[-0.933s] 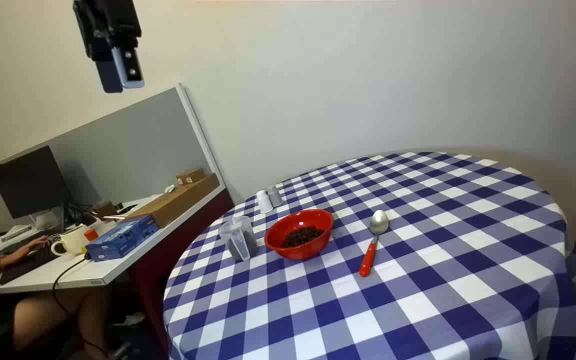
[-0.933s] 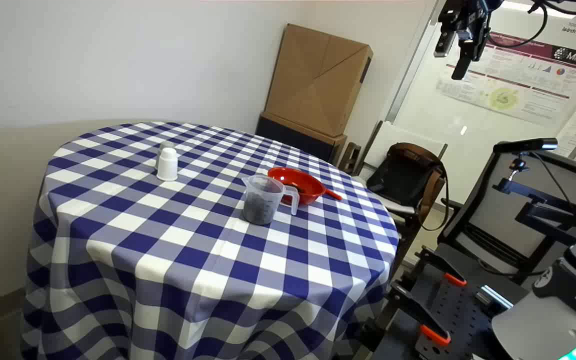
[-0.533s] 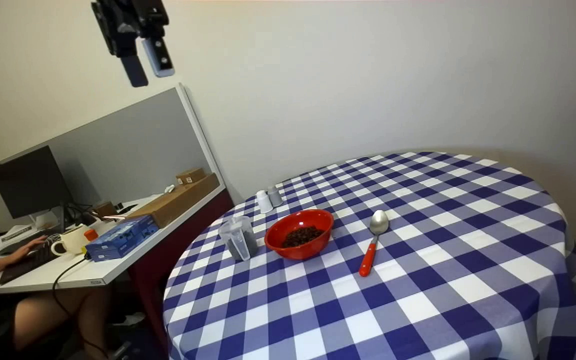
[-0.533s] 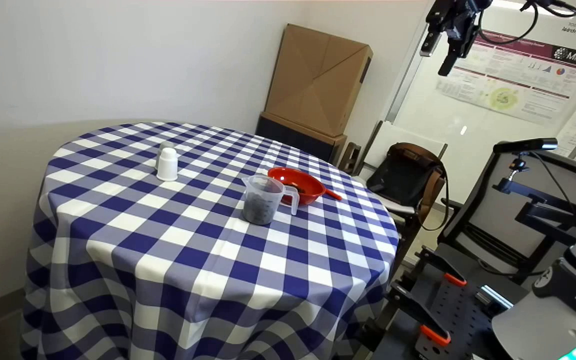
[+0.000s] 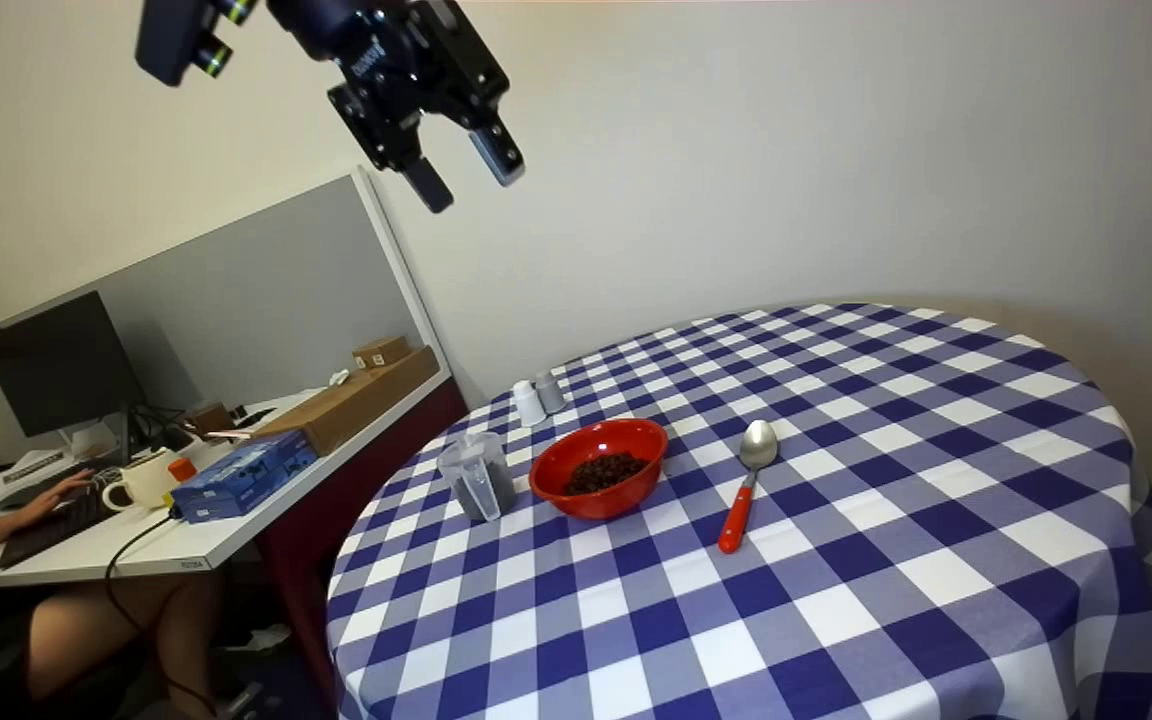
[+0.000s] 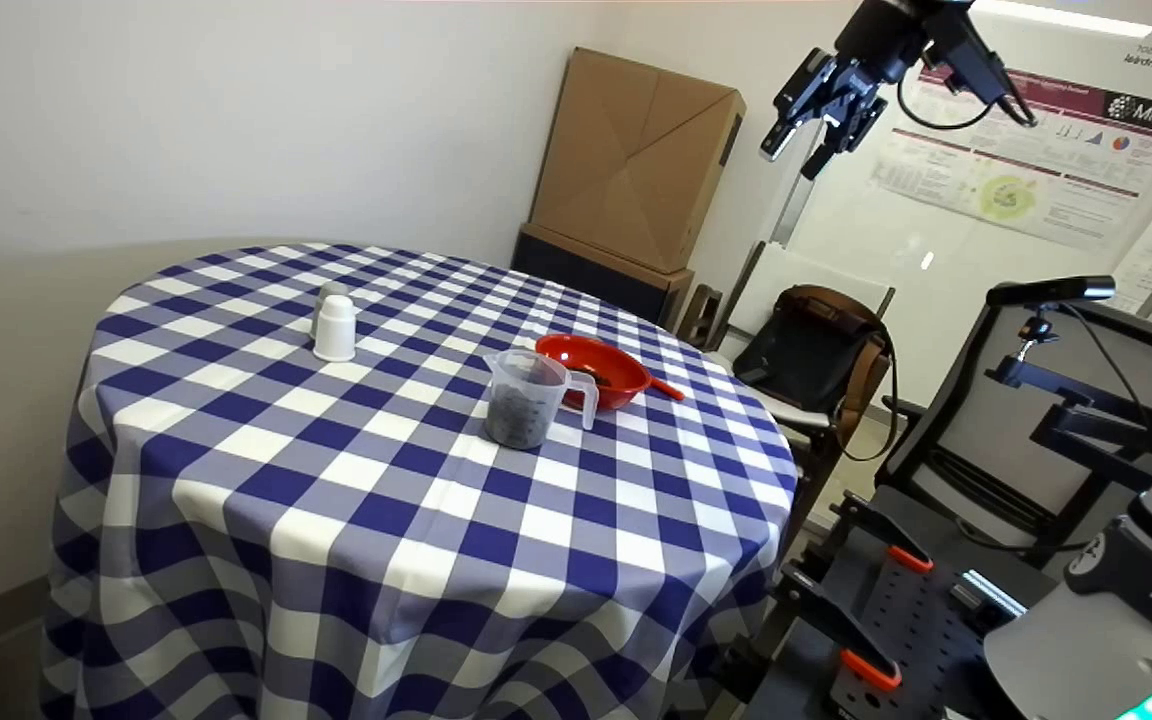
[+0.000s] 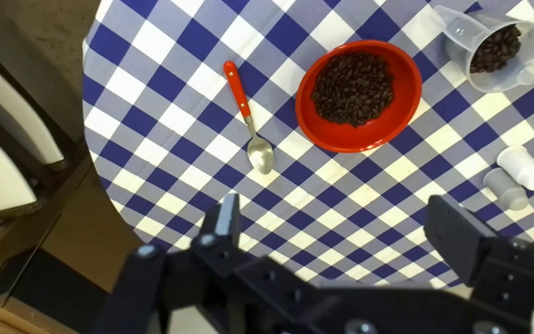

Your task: Place some of the contents in the red bowl into the clear jug using the spoon

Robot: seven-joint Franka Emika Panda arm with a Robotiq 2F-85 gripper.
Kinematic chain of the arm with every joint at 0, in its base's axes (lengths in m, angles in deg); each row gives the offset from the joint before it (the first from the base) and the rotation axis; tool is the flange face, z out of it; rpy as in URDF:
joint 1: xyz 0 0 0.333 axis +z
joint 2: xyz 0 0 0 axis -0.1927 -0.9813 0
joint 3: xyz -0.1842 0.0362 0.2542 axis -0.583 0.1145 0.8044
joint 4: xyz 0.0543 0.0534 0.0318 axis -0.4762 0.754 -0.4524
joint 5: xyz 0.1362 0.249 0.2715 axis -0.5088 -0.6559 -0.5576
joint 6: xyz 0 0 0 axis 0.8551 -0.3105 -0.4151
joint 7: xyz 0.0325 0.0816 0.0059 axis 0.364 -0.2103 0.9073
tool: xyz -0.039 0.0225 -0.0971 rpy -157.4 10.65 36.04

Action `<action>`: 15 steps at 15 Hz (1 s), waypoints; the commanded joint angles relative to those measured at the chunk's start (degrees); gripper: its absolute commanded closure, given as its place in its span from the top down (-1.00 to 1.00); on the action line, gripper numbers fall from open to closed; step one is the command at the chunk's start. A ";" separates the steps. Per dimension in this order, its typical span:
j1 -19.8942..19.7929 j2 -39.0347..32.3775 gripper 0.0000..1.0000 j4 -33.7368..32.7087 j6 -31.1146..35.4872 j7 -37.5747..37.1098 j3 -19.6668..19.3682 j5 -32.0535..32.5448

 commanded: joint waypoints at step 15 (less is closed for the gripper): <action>-1.11 -47.91 1.00 -24.81 5.52 7.62 -4.03 -5.51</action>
